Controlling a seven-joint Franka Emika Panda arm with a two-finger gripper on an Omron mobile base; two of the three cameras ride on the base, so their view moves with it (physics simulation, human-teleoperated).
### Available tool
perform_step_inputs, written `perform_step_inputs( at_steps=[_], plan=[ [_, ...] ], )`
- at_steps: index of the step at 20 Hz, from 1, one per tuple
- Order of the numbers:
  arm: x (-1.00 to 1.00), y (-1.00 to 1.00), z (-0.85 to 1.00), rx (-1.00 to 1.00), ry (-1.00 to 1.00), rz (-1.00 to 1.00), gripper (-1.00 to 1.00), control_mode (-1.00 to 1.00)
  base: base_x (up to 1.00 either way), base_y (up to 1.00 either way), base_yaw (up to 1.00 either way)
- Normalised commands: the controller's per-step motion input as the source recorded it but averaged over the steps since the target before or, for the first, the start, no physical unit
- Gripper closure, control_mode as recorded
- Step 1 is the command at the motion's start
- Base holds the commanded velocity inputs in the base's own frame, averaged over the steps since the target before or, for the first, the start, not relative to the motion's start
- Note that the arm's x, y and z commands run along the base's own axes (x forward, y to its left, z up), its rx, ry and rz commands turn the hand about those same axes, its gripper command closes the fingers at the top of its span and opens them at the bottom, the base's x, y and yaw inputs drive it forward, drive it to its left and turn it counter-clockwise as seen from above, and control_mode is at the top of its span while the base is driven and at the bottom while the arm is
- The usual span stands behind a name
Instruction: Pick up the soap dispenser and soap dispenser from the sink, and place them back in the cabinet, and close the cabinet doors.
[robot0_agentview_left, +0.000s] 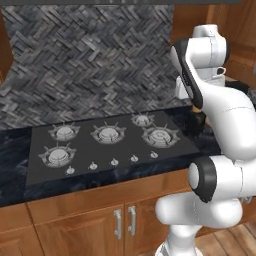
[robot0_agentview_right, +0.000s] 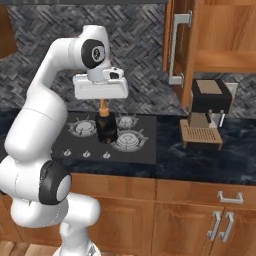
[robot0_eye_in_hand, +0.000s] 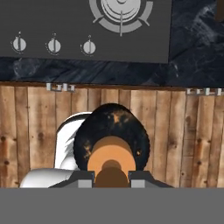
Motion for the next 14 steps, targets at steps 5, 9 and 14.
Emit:
perform_step_inputs(
  at_steps=[5, 9, 14],
  plan=[
    [0.00, 0.00, 0.00, 0.00, 0.00, 0.00, 1.00, 1.00, -0.10, -0.46, 0.00],
    [0.00, 0.00, 0.00, 0.00, 0.00, 0.00, 1.00, 1.00, -0.45, -0.36, 0.00],
    [0.00, 0.00, 0.00, 0.00, 0.00, 0.00, 1.00, 1.00, -0.54, -0.33, 0.00]
  ],
)
